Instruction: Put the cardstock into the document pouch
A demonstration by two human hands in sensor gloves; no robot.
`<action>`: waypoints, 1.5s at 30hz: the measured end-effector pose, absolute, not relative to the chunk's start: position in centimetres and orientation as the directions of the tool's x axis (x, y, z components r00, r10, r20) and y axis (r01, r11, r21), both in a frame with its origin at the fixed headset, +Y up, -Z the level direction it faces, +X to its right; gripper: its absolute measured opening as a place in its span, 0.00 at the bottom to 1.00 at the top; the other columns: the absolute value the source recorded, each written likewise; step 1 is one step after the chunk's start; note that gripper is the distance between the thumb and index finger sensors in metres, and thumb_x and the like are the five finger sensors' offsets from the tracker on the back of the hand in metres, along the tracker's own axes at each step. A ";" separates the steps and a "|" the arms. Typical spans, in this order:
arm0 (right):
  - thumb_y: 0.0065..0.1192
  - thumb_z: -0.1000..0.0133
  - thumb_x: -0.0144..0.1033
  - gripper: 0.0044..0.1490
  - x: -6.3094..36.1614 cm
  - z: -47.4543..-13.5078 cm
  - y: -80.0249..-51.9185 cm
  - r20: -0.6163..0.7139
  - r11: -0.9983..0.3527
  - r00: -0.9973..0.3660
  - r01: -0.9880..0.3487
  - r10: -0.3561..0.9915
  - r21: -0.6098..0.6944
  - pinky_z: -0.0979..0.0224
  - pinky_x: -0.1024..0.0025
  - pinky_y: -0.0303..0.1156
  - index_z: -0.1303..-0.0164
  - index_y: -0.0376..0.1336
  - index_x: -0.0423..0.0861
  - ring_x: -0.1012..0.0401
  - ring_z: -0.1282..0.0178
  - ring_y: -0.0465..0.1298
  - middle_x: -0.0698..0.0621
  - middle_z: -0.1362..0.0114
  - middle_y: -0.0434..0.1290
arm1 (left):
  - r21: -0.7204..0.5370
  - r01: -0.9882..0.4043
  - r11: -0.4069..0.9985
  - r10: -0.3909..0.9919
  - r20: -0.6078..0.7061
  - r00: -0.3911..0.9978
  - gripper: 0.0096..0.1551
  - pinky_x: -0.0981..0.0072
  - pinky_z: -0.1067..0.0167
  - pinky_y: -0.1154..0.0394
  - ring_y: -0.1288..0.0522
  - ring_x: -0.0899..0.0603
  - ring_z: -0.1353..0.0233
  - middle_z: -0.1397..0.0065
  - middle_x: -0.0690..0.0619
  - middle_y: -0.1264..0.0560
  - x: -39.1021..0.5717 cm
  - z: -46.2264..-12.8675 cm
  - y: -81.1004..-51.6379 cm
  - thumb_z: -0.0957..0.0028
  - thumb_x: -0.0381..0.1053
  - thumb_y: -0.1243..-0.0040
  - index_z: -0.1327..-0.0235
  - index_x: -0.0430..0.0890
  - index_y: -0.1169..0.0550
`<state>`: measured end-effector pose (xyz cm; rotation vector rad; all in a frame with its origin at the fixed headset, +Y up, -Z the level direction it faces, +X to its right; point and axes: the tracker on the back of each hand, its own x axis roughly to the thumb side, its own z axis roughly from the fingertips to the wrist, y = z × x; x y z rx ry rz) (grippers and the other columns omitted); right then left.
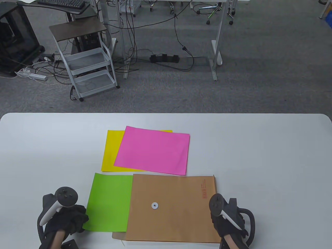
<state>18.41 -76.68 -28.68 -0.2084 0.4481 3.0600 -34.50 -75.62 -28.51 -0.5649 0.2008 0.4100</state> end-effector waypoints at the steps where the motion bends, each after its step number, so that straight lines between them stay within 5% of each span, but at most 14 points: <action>1: 0.57 0.39 0.43 0.37 18.4 -28.7 -76.7 -0.139 -0.957 -0.990 -0.061 0.022 0.283 0.45 0.54 0.75 0.29 0.59 0.30 0.55 0.54 0.80 0.40 0.44 0.74 | -0.478 -0.427 0.767 0.320 -0.292 0.901 0.25 0.59 0.51 0.14 0.09 0.48 0.53 0.43 0.45 0.13 -34.4 -28.5 -75.6 0.37 0.45 0.31 0.31 0.35 0.21; 45: 0.56 0.39 0.44 0.37 18.1 -28.6 -76.7 -0.125 -0.962 -0.992 -0.030 -0.004 0.270 0.45 0.54 0.75 0.29 0.59 0.29 0.55 0.55 0.80 0.40 0.45 0.74 | -0.453 -0.330 0.828 0.275 -0.185 0.943 0.28 0.58 0.48 0.15 0.10 0.48 0.52 0.42 0.46 0.15 -31.2 -28.1 -75.8 0.37 0.46 0.31 0.28 0.35 0.23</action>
